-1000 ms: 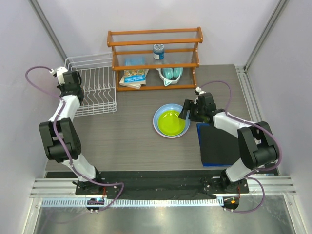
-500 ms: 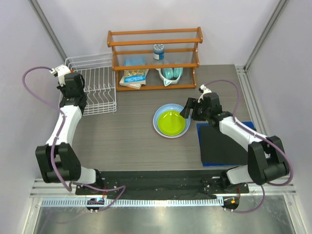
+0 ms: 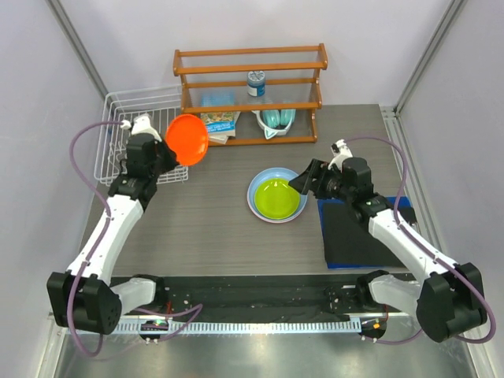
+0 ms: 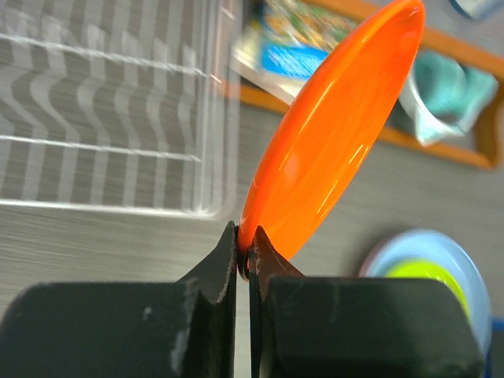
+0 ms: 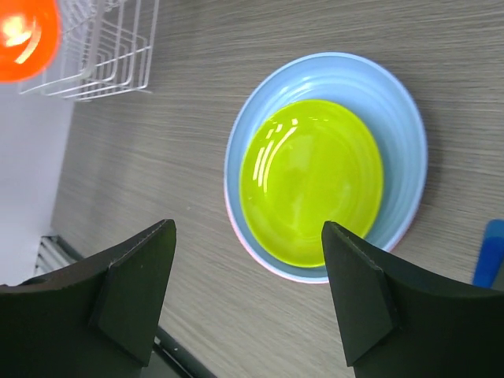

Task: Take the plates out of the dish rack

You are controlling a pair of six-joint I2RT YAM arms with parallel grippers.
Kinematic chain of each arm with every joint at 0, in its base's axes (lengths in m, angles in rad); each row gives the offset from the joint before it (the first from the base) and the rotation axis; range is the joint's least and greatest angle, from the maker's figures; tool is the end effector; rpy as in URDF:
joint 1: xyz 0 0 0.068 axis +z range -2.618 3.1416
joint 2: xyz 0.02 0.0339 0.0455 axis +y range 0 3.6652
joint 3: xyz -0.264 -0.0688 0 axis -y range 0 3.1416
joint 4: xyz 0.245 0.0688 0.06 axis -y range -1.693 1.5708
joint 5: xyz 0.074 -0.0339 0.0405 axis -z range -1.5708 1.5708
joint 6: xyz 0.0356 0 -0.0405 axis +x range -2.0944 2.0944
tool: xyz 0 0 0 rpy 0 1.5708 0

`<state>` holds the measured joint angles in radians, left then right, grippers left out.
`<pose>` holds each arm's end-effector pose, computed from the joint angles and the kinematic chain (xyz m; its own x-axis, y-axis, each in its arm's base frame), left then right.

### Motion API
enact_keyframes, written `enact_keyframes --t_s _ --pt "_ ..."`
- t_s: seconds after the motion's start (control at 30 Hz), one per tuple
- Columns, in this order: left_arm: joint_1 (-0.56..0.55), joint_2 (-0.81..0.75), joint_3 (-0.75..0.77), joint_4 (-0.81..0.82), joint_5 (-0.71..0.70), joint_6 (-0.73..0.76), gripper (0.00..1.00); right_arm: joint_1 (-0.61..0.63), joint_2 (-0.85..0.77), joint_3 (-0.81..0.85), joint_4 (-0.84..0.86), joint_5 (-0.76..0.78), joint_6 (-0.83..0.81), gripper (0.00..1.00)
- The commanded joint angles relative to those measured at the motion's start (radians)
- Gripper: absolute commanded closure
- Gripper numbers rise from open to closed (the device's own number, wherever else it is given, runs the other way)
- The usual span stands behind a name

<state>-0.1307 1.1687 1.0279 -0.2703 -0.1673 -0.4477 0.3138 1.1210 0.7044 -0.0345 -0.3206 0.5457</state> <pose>0.2662 -0.0290 0.3379 -0.3473 -0.3849 -0.8551 -0.1921 0.9218 -0.3368 0.2348 0.0880 0.2600 -0.6465 0.3081 -0.6980 -0.2658 0.7666 0.5845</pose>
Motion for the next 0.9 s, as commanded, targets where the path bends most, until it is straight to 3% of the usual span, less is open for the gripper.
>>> enact_keyframes --t_s 0.0,0.37,0.77,0.87 --pt "-0.073 -0.049 -0.041 0.040 0.201 -0.109 1.00 0.034 -0.058 -0.017 0.085 -0.045 0.071 0.20" --pt "-0.323 -0.076 -0.178 0.148 0.315 -0.204 1.00 0.174 -0.004 -0.022 0.186 0.006 0.123 0.19" --pt "-0.504 -0.038 -0.190 0.169 0.344 -0.250 1.00 0.202 0.069 -0.016 0.223 0.044 0.093 0.19" --pt "-0.530 -0.023 -0.192 0.167 0.350 -0.255 1.00 0.202 0.086 -0.013 0.225 0.054 0.088 0.24"
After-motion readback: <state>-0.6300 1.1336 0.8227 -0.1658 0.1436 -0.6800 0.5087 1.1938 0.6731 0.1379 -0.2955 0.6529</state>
